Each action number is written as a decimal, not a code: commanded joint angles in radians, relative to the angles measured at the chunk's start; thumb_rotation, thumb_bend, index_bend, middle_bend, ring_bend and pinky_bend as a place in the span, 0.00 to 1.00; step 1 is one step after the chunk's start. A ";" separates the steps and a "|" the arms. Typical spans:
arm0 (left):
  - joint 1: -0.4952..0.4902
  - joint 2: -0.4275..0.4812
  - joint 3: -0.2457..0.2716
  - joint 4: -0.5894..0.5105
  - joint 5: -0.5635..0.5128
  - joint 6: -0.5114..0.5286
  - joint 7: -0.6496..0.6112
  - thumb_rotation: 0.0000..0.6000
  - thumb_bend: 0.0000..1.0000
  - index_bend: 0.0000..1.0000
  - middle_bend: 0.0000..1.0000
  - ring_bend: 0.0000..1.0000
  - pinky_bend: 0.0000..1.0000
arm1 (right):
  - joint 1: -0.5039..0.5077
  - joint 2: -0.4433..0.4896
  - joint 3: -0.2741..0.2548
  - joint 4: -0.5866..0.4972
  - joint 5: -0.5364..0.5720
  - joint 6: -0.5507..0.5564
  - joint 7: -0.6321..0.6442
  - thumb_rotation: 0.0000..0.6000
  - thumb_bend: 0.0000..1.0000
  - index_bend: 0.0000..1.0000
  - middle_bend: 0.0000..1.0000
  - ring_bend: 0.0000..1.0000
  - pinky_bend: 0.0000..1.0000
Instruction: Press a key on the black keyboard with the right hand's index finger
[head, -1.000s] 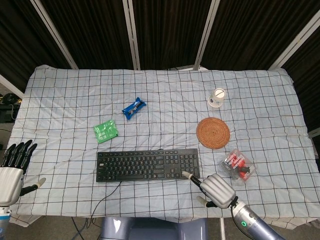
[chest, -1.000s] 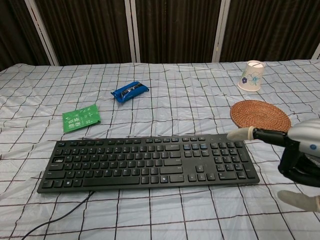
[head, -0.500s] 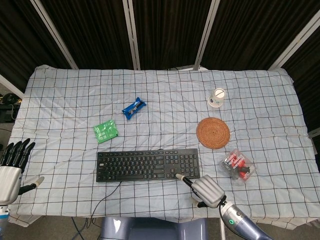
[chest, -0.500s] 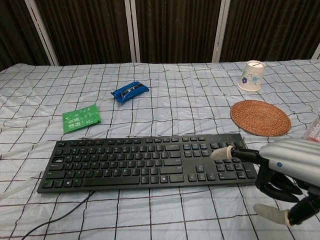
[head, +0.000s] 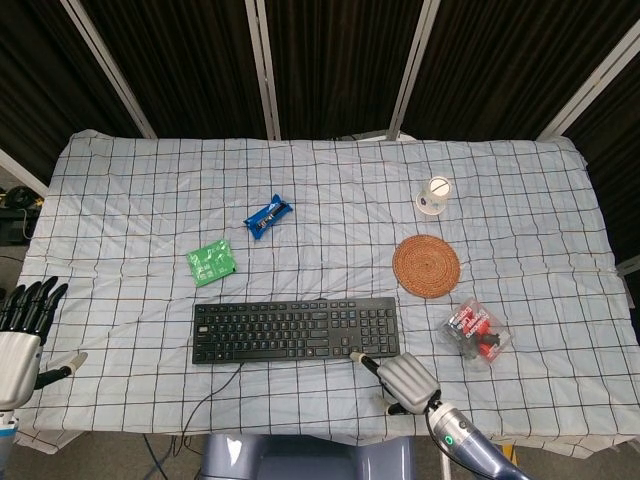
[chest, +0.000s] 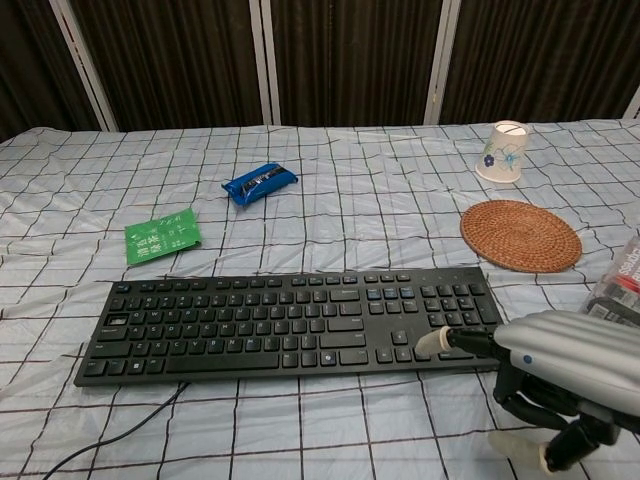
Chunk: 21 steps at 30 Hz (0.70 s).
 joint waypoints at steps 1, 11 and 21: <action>0.000 -0.001 0.000 0.000 0.000 0.000 0.001 1.00 0.04 0.00 0.00 0.00 0.00 | 0.005 -0.019 0.006 0.007 0.016 0.000 -0.018 1.00 0.39 0.11 0.88 0.83 0.70; 0.000 -0.002 0.003 -0.002 0.002 -0.002 0.002 1.00 0.04 0.00 0.00 0.00 0.00 | 0.019 -0.075 0.022 0.026 0.092 -0.005 -0.072 1.00 0.40 0.11 0.88 0.83 0.70; -0.001 0.000 0.002 -0.003 0.000 -0.004 -0.006 1.00 0.04 0.00 0.00 0.00 0.00 | 0.027 -0.103 0.014 0.038 0.153 -0.006 -0.118 1.00 0.41 0.14 0.88 0.83 0.70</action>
